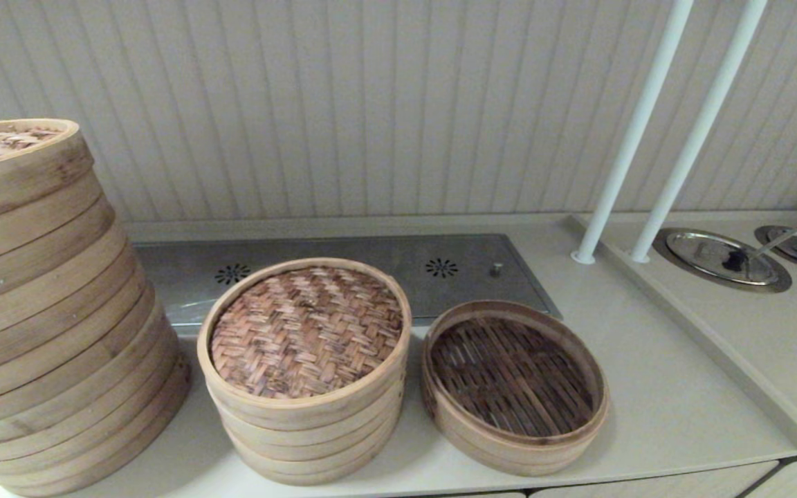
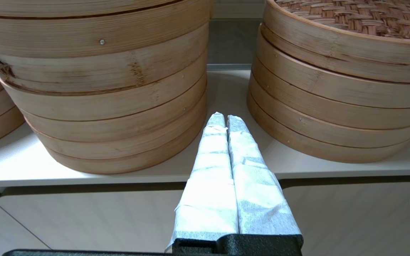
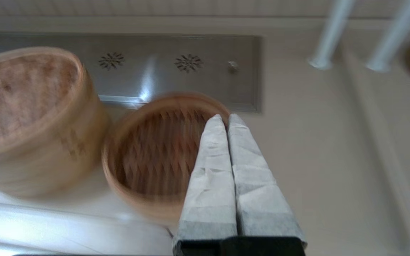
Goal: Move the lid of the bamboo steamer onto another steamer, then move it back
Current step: Pick up the steamer
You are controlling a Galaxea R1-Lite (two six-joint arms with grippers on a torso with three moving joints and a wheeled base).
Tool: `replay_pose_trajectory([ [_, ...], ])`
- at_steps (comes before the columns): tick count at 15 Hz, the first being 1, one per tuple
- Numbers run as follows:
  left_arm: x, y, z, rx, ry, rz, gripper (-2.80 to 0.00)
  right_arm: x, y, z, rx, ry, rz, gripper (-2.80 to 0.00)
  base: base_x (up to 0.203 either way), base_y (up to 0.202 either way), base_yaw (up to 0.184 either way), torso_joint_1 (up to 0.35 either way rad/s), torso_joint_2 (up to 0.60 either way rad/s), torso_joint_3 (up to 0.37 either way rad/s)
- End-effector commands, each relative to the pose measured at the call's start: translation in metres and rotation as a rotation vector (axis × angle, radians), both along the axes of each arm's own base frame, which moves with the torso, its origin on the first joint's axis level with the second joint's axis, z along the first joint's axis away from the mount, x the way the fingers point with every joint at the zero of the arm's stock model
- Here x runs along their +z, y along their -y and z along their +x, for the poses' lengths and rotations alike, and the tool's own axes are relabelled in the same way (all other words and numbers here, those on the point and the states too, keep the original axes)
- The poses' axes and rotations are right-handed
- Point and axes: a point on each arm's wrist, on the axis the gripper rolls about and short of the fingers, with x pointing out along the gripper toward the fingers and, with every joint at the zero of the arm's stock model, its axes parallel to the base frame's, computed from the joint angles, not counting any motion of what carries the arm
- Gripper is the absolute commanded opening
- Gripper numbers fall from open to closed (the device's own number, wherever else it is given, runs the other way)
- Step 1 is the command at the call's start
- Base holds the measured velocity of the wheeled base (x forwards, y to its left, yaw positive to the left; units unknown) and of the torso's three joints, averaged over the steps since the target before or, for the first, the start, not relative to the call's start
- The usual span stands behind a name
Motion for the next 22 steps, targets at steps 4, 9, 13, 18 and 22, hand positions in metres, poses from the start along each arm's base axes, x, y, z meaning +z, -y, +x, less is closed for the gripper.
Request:
replay_pose_trajectory([
  [4, 0.0, 0.0, 0.0, 0.0, -0.001, 0.001, -2.8, 0.006, -0.051, 0.147, 0.157, -0.14, 0.042, -2.8, 0.0, 0.0, 0.0, 0.0, 0.0, 0.0],
  [9, 0.0, 0.0, 0.0, 0.0, -0.001, 0.0, -2.8, 0.003, -0.135, 0.214, 0.357, -0.129, 0.051, -2.8, 0.0, 0.0, 0.0, 0.0, 0.0, 0.0],
  [13, 0.0, 0.0, 0.0, 0.0, -0.002, 0.001, -2.8, -0.002, -0.194, 0.228, 0.493, -0.091, 0.044, -2.8, 0.0, 0.0, 0.0, 0.0, 0.0, 0.0],
  [18, 0.0, 0.0, 0.0, 0.0, -0.001, 0.0, -2.8, -0.032, -0.244, 0.244, 0.606, -0.111, -0.008, -2.8, 0.0, 0.0, 0.0, 0.0, 0.0, 0.0],
  [22, 0.0, 0.0, 0.0, 0.0, -0.002, 0.0, -2.8, -0.044, -0.268, 0.243, 0.677, -0.107, -0.037, -2.8, 0.0, 0.0, 0.0, 0.0, 0.0, 0.0],
])
